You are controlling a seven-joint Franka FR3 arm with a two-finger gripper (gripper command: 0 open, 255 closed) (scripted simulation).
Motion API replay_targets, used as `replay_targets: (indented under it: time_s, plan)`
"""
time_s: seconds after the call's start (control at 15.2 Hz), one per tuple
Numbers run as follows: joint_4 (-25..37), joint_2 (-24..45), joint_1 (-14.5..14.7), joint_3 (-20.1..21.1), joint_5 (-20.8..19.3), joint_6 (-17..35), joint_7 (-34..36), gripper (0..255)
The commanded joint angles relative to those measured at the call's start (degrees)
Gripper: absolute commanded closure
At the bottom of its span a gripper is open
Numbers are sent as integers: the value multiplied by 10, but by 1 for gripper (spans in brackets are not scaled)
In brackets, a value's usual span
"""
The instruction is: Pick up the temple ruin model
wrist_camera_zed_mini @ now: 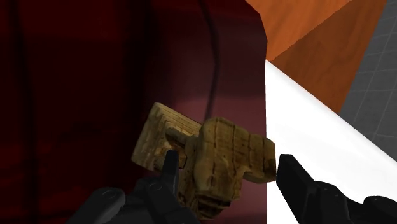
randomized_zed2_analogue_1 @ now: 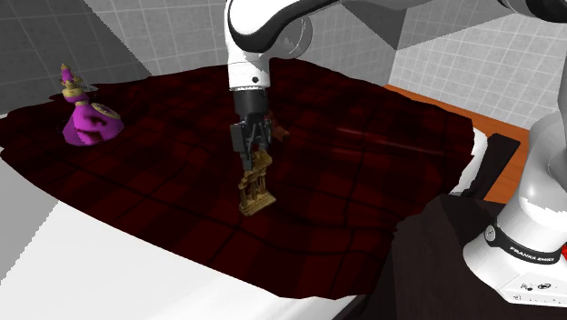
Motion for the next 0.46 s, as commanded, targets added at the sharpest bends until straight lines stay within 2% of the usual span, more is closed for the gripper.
replay_targets:
  time_s: [0.0,0.4]
  plan:
    - [8,-5,0,0,-1,-12,5,255]
    - [28,-13,-1,-1,-4,-38,15,255]
